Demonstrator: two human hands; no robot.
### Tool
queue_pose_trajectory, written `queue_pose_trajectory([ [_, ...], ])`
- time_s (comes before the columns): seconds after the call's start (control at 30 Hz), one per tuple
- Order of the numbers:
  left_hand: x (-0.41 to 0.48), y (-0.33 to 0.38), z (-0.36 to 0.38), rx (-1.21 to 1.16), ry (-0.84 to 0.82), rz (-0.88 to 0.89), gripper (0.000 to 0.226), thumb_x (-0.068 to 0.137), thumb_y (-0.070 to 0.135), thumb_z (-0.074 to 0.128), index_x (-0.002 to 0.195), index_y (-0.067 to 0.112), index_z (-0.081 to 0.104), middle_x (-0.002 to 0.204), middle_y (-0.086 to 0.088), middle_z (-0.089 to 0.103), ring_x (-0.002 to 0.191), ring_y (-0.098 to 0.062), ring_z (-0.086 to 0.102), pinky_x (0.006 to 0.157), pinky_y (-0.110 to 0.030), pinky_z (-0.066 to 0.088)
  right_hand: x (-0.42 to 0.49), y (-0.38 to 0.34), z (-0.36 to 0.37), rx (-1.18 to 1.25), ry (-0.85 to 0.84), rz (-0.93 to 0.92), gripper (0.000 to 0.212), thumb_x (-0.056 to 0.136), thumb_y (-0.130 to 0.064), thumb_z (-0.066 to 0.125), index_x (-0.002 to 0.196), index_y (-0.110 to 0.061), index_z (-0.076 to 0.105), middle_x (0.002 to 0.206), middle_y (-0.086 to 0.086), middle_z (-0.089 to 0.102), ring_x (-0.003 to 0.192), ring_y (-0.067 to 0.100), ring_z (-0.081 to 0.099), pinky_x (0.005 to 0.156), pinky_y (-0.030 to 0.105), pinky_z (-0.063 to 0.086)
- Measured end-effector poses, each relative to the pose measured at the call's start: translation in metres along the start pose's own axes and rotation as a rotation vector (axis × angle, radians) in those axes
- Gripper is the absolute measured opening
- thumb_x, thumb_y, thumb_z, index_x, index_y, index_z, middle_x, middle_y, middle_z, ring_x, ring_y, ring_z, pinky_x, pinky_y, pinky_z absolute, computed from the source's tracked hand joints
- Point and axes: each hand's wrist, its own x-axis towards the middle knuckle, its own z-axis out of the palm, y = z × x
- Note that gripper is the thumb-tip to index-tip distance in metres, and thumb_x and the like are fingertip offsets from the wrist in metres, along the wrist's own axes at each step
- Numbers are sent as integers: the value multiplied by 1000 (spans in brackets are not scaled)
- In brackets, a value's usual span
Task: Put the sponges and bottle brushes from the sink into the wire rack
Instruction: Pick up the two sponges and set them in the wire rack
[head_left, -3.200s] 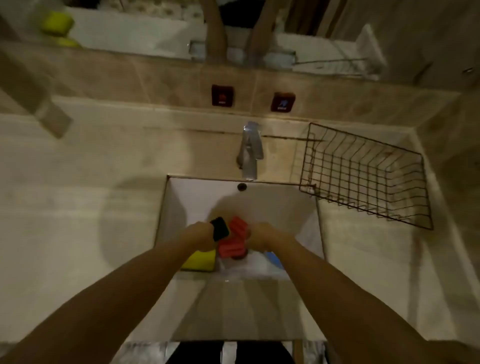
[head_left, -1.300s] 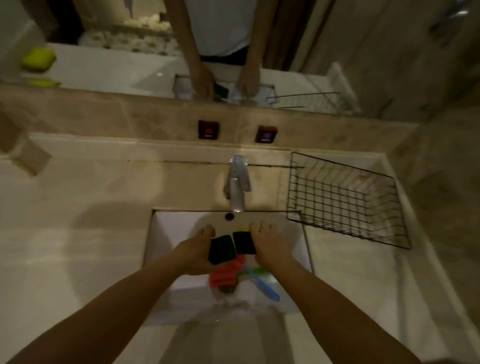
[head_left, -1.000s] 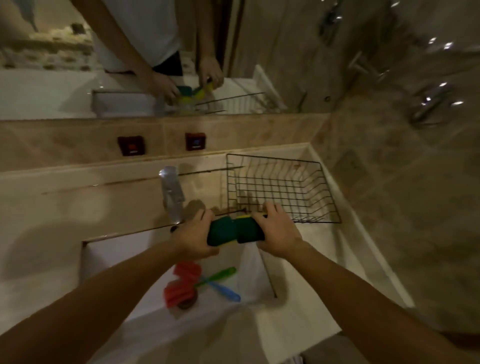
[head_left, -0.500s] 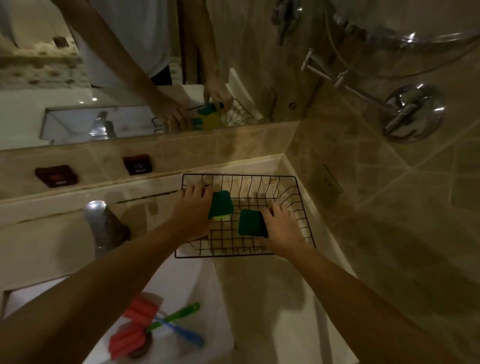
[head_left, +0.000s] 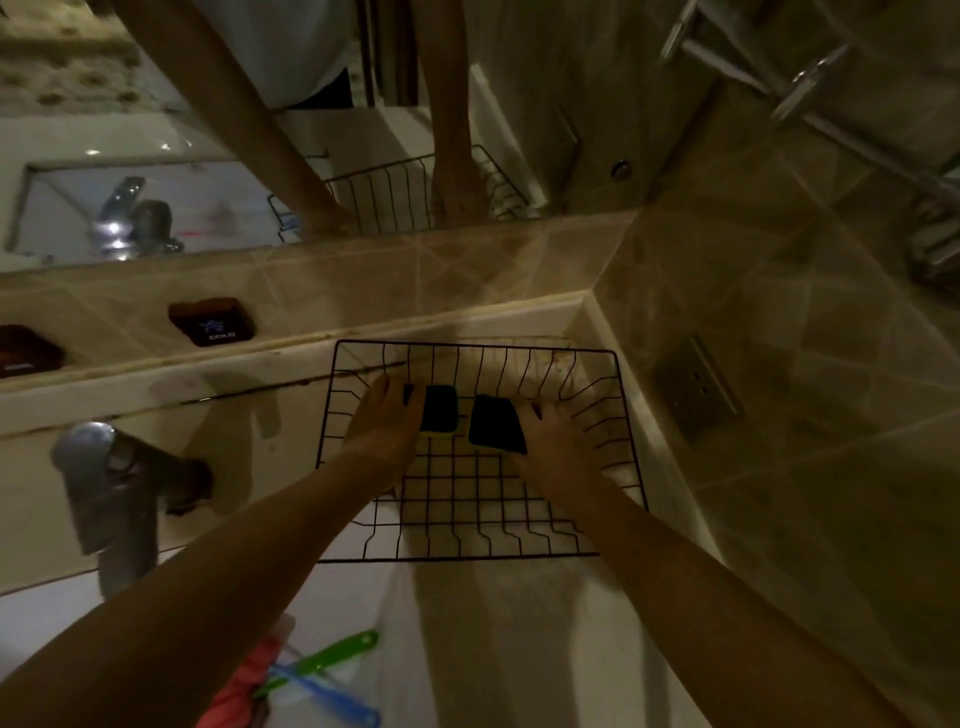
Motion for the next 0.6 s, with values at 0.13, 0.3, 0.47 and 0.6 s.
queue_pose_trajectory([
  [0.13,0,5,0,82,21,-67,87,73,10,72,147,9,28,149,-21,29,135,-40,28,108,-45,35,22,0,-3,-42,-62,-21,71,83,-27,71,144,-16,35,138,18,44,124,37,41,98,47,46],
  [0.3,2,8,0,94,17,-97,86,72,9,72,145,8,28,148,-21,30,130,-41,33,102,-45,39,43,-6,-4,-106,-219,15,76,90,-25,66,150,-28,21,156,11,18,140,35,19,106,47,42],
  [0.47,2,8,1,53,20,-104,85,72,5,71,145,9,28,146,-19,31,131,-39,32,102,-44,41,47,-11,5,-145,-148,27,76,90,-14,64,149,-36,21,158,7,13,135,38,23,100,42,45],
  [0.6,3,10,-2,45,13,-99,84,72,3,70,145,9,29,146,-19,33,131,-38,33,102,-43,41,49,-9,13,-2,-93,26,70,90,-10,64,148,-29,29,156,13,19,134,39,29,105,43,42],
])
